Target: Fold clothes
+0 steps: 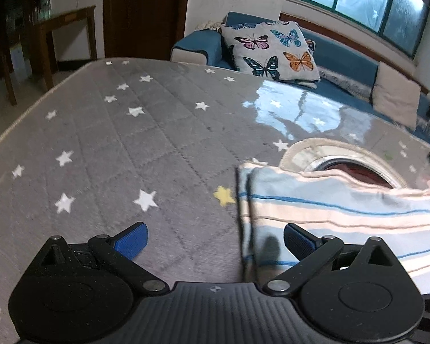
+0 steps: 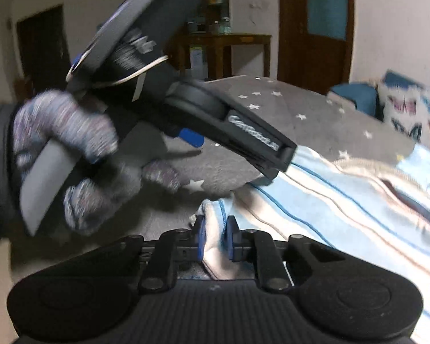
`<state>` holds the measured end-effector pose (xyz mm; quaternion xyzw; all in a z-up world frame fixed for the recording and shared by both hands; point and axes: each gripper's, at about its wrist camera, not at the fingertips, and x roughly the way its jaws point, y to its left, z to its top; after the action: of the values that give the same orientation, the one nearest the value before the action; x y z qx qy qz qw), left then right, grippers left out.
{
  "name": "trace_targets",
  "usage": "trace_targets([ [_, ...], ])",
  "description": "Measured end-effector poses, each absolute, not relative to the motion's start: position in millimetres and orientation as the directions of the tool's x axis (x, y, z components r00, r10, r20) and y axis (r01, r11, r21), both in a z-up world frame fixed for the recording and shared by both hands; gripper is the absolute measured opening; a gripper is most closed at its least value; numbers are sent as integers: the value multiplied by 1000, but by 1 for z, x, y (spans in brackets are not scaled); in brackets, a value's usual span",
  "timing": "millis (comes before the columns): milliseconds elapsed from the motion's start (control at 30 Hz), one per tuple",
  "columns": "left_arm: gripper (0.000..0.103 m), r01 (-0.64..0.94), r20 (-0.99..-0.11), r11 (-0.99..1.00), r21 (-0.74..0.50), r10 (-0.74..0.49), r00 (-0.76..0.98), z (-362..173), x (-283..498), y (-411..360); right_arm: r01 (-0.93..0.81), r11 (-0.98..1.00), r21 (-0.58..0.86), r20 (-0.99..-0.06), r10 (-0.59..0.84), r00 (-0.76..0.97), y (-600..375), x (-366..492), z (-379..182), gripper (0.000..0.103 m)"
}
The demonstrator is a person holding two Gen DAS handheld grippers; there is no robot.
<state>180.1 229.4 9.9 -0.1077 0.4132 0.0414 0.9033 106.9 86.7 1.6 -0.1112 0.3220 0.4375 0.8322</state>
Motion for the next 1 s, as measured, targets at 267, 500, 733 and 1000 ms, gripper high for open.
trace_targets([
  [267,86,-183,-766,928,-324,-144,626,7,179,230,-751,615,242,-569,716,403,61,116,24,11],
  [500,59,-187,-755,894,-406,-213,621,9,179,231,-741,614,274,-532,738,415,42,116,40,10],
  [733,46,-211,-740,859,-466,-249,625,6,175,233,-744,602,290,-516,753,408,38,114,40,10],
  [1000,35,-223,-729,839,-496,-263,632,4,168,234,-756,592,279,-522,754,398,39,110,37,10],
])
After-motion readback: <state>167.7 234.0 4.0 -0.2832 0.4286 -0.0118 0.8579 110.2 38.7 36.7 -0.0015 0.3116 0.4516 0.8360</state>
